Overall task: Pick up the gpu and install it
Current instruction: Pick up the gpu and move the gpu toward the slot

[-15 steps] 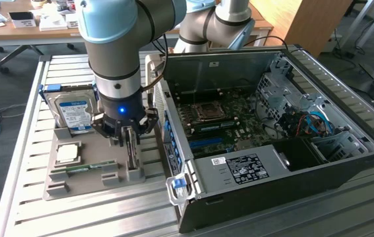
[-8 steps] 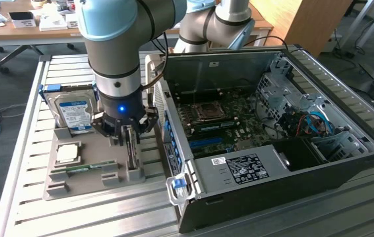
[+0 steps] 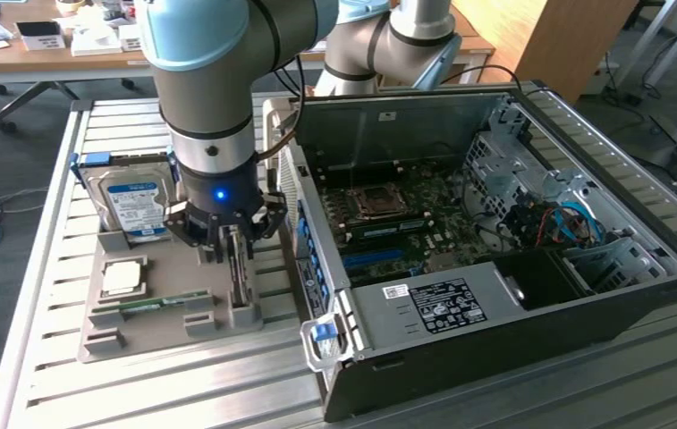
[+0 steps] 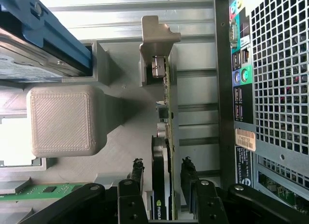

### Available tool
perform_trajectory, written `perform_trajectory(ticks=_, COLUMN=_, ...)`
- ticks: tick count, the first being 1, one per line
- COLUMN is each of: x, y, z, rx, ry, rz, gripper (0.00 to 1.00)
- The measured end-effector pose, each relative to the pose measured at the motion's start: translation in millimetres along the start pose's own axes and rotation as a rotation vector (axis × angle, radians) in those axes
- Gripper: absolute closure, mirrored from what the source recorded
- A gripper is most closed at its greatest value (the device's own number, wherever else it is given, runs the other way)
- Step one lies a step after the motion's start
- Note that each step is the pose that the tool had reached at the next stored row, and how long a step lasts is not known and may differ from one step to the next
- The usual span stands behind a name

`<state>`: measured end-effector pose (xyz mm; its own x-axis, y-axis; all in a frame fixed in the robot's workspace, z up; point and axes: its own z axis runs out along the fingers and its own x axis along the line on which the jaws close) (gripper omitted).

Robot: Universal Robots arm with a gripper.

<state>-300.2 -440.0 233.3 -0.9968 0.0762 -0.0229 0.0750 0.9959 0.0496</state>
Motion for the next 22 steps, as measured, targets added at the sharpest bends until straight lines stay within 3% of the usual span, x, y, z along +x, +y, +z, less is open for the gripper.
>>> perform_trajectory(ticks=6, x=0.0, y=0.0, z=0.0, rx=0.0, ry=0.0, rz=0.0, gripper=0.56)
perform_trajectory(ticks=7, x=0.0, y=0.0, z=0.0, rx=0.0, ry=0.0, rz=0.0, gripper=0.64)
perform_trajectory(ticks=21, x=0.0, y=0.0, z=0.0, rx=0.0, ry=0.0002, rz=0.0, gripper=0.65)
perform_trajectory(ticks=22, x=0.0, y=0.0, z=0.0, rx=0.0, ry=0.0001, rz=0.0, gripper=0.71)
